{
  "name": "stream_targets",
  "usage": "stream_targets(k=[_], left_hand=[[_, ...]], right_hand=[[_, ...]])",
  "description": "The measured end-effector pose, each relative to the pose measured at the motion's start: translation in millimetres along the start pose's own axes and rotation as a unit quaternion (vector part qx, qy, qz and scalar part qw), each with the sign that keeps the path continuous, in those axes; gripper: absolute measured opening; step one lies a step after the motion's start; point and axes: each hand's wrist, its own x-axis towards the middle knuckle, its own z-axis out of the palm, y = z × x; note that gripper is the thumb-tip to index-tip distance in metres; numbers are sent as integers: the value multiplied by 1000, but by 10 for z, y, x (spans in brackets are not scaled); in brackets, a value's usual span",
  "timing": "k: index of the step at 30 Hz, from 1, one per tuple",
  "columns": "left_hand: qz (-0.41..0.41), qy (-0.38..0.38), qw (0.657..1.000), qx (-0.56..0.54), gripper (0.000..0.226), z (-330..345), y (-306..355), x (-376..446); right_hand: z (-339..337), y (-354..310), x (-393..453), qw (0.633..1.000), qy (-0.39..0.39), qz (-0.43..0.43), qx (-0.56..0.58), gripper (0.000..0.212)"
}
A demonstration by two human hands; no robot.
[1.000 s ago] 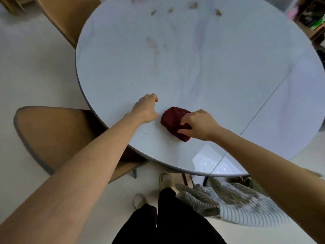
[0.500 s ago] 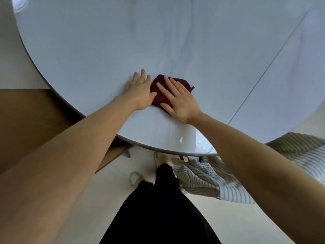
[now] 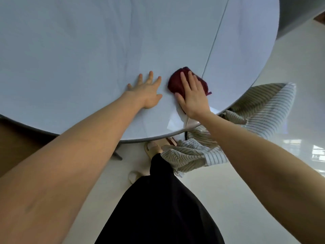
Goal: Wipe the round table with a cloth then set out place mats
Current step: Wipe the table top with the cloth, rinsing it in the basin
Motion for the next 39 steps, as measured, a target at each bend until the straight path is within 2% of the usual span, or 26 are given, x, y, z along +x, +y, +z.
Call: stream_targets(k=[2, 4, 6, 9, 12, 13, 14, 15, 17, 18, 19, 22, 25, 26, 27, 28, 30, 31, 35, 39], left_hand=[[0, -15, 1000, 17, 66, 34, 70, 30], [-7, -11, 999, 33, 66, 95, 67, 47], [-5, 2, 999, 45, 66, 162, 77, 71], [15, 9, 999, 37, 64, 211, 46, 61], [36, 16, 999, 18, 65, 151, -27, 48], [29, 30, 999, 10, 65, 117, -104, 39], [20, 43, 999, 8, 65, 78, -183, 34], [6, 54, 998, 9, 65, 45, -300, 19], [-31, 61, 998, 15, 67, 14, -591, -44], [-58, 60, 996, 14, 67, 15, -783, -111], [-79, 58, 995, 11, 68, 20, -917, -145], [-126, 61, 990, -15, 67, 67, -1309, -315], [-145, 60, 987, -37, 67, 104, -1604, -522], [-150, 61, 986, -44, 66, 124, -1677, -585], [-156, 63, 985, -48, 66, 145, -1761, -643], [-163, 67, 983, -51, 65, 157, -1849, -698], [-176, 73, 980, -53, 65, 161, -2032, -779], [-183, 73, 979, -55, 64, 154, -2125, -821], [-193, 80, 977, -49, 63, 51, -2452, -892], [-198, 72, 977, -44, 63, -67, -2751, -920]], right_hand=[[-19, 84, 90, 989, 37, 137, 46, 68], [83, -56, -100, 984, 61, 158, 47, 68], [234, -270, -506, 988, 78, 127, 43, 68], [318, -408, -941, 999, 26, 30, -1, 70], [101, -69, -627, 992, 4, -103, -74, 73], [55, 21, -439, 990, 8, -106, -93, 75], [23, 79, -269, 994, 17, -59, -89, 76], [38, 60, -137, 997, 29, 26, -67, 75], [173, -224, -27, 976, 56, 210, -20, 73], [273, -503, -57, 967, 57, 246, -18, 73], [362, -746, -137, 968, 57, 245, -21, 73], [577, -1468, -525, 994, 47, 99, -22, 73], [599, -1624, -663, 997, 4, -66, -28, 68], [584, -1577, -626, 997, 6, -77, -23, 66], [579, -1552, -588, 999, 17, -42, -17, 65], [588, -1583, -555, 999, 37, 34, 0, 63], [660, -1903, -545, 970, 68, 231, 46, 64], [714, -2172, -578, 954, 65, 286, 62, 64], [923, -3164, -492, 954, 49, 278, 102, 65], [1000, -3742, -30, 948, 50, 292, 118, 65]])
